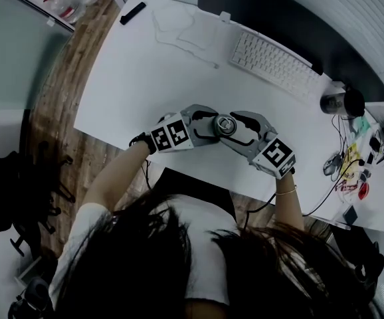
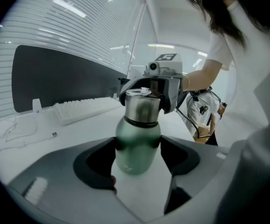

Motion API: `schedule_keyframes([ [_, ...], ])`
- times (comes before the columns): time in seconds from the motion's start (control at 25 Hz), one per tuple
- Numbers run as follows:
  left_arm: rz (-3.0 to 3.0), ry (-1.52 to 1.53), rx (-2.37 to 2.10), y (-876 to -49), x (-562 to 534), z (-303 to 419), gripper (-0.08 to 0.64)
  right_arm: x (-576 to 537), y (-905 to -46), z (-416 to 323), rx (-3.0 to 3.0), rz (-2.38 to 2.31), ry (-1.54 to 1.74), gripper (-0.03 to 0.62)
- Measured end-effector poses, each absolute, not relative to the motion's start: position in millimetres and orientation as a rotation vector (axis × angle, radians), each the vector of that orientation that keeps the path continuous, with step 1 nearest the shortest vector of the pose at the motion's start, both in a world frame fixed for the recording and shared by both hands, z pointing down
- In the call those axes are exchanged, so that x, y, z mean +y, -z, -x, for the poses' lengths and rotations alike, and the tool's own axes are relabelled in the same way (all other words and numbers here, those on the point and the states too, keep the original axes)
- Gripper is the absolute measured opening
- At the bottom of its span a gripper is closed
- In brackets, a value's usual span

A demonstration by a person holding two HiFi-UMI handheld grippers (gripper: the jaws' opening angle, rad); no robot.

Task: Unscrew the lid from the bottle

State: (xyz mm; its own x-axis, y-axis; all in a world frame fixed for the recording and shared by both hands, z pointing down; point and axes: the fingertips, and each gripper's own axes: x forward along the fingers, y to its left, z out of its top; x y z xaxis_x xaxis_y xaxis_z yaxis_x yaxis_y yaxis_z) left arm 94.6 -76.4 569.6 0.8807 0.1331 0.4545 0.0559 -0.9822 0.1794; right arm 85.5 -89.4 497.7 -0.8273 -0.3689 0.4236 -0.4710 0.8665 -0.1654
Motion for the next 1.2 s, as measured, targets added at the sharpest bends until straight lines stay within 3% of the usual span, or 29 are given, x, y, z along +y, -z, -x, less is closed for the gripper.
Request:
schedule_keyframes([
  [0.56, -2.894, -0.705, 0.159, -570, -77, -94, 0.356, -88, -484, -103, -2.357, -1.719, -0.605, 0.267],
  [1.2, -2.909, -0.712, 0.186, -571, -75, -95, 0.356, -87, -502, -99, -2.24, -1.736, -0.531, 0.238],
])
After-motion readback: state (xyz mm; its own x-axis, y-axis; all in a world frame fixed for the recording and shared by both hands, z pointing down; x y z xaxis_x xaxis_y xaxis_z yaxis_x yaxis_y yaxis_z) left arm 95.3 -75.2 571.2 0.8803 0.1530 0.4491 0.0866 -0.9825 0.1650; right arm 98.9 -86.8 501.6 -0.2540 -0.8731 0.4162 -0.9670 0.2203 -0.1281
